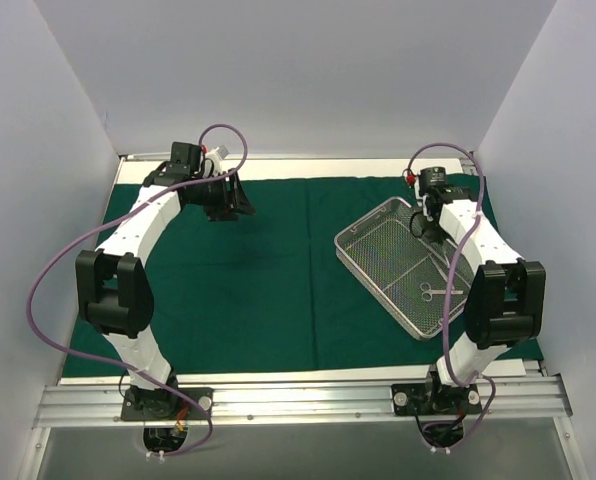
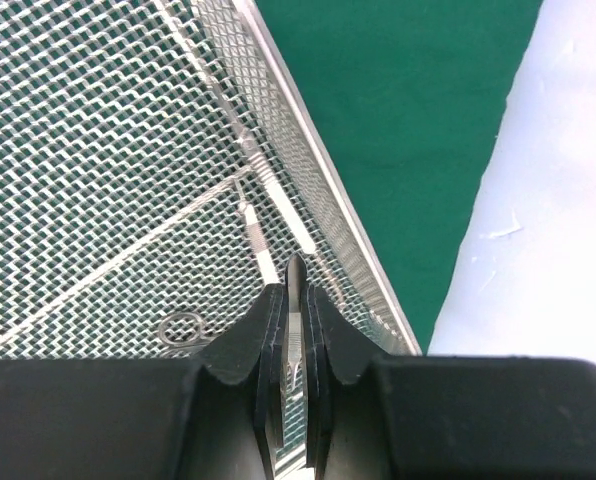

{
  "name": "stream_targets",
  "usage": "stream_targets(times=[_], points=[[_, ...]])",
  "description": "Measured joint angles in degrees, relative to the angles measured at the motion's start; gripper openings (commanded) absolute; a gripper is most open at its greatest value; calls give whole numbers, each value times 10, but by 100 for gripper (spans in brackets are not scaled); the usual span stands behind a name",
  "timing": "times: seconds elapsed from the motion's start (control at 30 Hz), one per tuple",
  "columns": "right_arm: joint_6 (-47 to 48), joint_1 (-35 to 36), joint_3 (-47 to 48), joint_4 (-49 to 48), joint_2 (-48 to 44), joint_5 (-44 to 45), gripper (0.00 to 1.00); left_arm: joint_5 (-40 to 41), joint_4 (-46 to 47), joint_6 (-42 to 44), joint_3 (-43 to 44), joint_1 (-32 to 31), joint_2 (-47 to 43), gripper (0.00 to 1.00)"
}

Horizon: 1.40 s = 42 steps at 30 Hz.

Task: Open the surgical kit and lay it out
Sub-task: Pick up the medical item from the container, then place the medical item in the surgical kit.

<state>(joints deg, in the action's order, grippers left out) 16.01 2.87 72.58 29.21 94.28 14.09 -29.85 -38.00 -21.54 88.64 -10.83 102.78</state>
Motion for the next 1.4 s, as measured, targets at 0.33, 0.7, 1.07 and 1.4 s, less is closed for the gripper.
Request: stream_targets(times=[0.33,0.7,1.07,1.4], points=[[-116,101,166,33,59,-66,0,-29,-4,-3,30,-3,4,74],[-389,220,226,-125,66,-293,0,-47,68,-54,15,-31,-34,71],[-520,291,217,-220,102,-324,0,23,56,-35,46,-116,-38,71],[-541,295,214,-227,105,-326,0,86,41,0,46,-145,-38,63]])
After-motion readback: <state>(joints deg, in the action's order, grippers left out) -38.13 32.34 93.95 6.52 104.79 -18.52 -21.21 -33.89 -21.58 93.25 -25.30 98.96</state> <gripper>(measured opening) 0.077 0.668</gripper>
